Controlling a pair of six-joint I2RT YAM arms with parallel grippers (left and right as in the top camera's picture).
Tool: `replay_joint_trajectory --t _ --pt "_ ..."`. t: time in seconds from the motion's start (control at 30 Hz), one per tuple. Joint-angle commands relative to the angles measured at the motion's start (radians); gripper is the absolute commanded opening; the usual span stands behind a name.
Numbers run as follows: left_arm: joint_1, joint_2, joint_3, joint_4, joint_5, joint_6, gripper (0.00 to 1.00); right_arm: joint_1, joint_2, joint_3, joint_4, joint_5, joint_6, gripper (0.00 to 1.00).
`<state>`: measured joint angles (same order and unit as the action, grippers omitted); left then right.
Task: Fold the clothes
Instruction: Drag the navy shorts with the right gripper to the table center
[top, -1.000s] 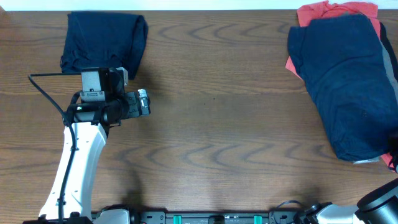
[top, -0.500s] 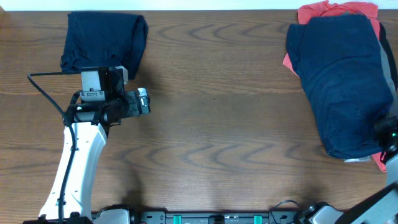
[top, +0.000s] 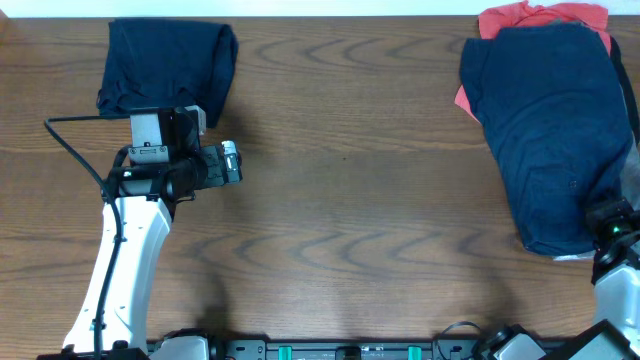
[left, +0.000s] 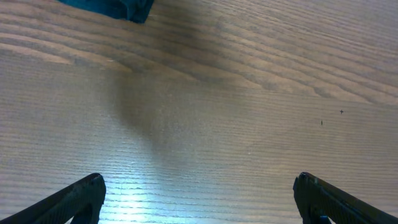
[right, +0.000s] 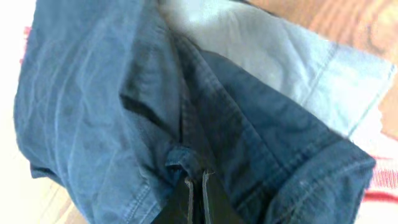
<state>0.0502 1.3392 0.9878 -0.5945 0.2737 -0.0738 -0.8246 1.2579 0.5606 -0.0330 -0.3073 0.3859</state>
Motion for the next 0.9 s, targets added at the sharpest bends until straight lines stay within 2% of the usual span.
replay_joint_trajectory --t 0.0,0.1,0.2,0.4,0.53,0.67,0.8,0.87 --pt "-0.002 0.006 0.018 0.011 0.007 0.01 0.98 0.058 -0.078 -0.008 0.019 -0.053 -0.077 0.01" --pt "-0.002 0.006 0.018 0.025 0.007 0.01 0.98 0.178 -0.17 0.002 0.025 -0.056 -0.09 0.02" --pt "-0.002 0.006 0.018 0.042 0.007 0.01 0.98 0.367 -0.256 0.018 0.023 -0.05 -0.092 0.02" --pt "-0.002 0.006 0.018 0.088 0.007 -0.014 0.98 0.893 -0.286 0.053 0.108 0.021 -0.034 0.01" --pt "-0.001 0.006 0.018 0.098 0.007 -0.014 0.99 1.282 -0.194 0.078 0.2 0.117 0.0 0.01" --pt "-0.001 0.006 0.018 0.096 0.006 -0.014 0.99 1.608 -0.008 0.151 0.185 0.193 -0.017 0.01" --pt "-0.001 0.006 0.018 0.091 0.006 -0.013 1.0 1.741 0.155 0.25 0.096 0.251 -0.068 0.01" --pt "-0.001 0.006 0.018 0.086 0.006 -0.013 1.0 1.748 0.2 0.305 0.042 0.251 -0.081 0.15"
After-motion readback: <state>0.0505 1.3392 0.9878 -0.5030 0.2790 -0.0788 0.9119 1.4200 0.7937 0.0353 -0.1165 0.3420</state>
